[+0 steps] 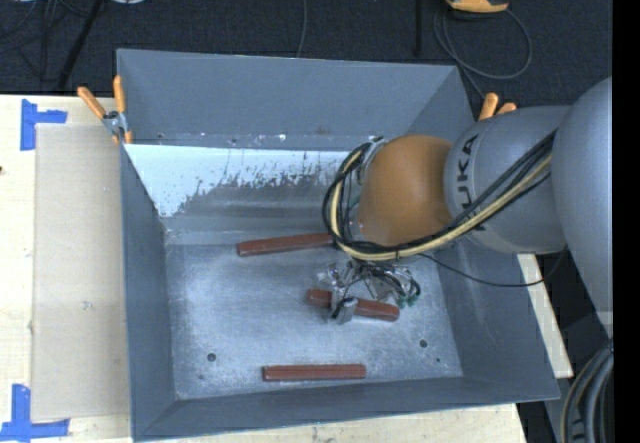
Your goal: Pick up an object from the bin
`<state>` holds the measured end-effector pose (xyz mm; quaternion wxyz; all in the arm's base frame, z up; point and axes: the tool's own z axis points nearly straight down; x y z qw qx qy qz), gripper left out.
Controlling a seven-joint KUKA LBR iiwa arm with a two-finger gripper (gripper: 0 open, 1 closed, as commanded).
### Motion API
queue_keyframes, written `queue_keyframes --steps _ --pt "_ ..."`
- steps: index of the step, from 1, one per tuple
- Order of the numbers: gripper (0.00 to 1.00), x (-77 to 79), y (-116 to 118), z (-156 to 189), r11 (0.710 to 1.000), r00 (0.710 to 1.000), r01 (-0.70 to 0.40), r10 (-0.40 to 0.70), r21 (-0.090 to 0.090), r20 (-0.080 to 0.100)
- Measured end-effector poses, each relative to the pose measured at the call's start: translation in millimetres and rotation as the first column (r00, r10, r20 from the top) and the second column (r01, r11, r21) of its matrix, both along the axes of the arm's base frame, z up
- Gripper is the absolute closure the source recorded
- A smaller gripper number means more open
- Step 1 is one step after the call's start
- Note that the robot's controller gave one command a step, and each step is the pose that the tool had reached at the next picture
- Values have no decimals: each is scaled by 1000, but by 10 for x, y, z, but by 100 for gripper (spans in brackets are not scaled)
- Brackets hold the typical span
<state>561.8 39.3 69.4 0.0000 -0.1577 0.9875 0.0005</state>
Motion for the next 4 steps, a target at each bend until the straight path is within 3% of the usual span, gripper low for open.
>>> queue_keyframes --steps 1,2,3,4 --pt "100 -53 -130 734 997 997 -78 78 -1 7" --pt "0 -66 -126 692 997 997 -76 76 0 0" --pt "0 -83 -367 -43 998 998 -69 69 -1 -7" --pt "100 -65 -359 -2 998 998 -68 68 0 -1"
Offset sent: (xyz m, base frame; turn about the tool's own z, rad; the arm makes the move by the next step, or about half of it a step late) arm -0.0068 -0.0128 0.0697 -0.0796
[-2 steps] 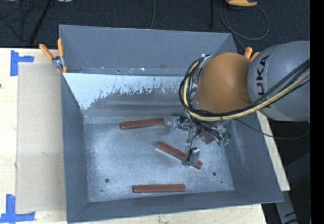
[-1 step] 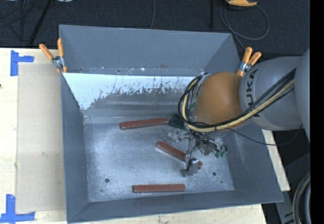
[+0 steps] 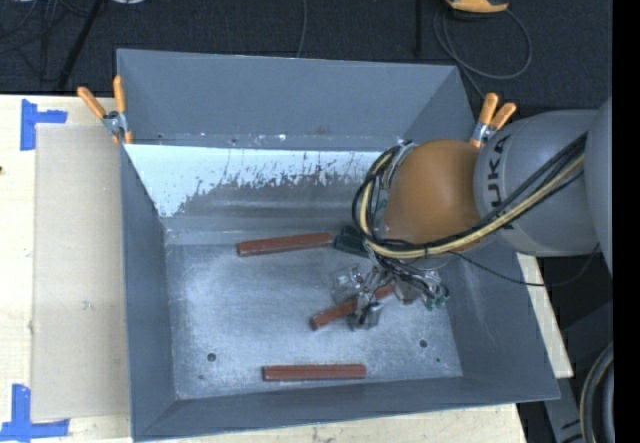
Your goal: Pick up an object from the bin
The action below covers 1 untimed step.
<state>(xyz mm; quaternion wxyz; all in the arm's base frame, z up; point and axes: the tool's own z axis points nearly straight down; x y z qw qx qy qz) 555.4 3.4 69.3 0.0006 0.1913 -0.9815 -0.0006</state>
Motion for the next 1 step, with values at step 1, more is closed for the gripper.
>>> queue_keyframes --steps 1 --pt "100 132 -107 1411 1000 1000 30 -30 -1 11"
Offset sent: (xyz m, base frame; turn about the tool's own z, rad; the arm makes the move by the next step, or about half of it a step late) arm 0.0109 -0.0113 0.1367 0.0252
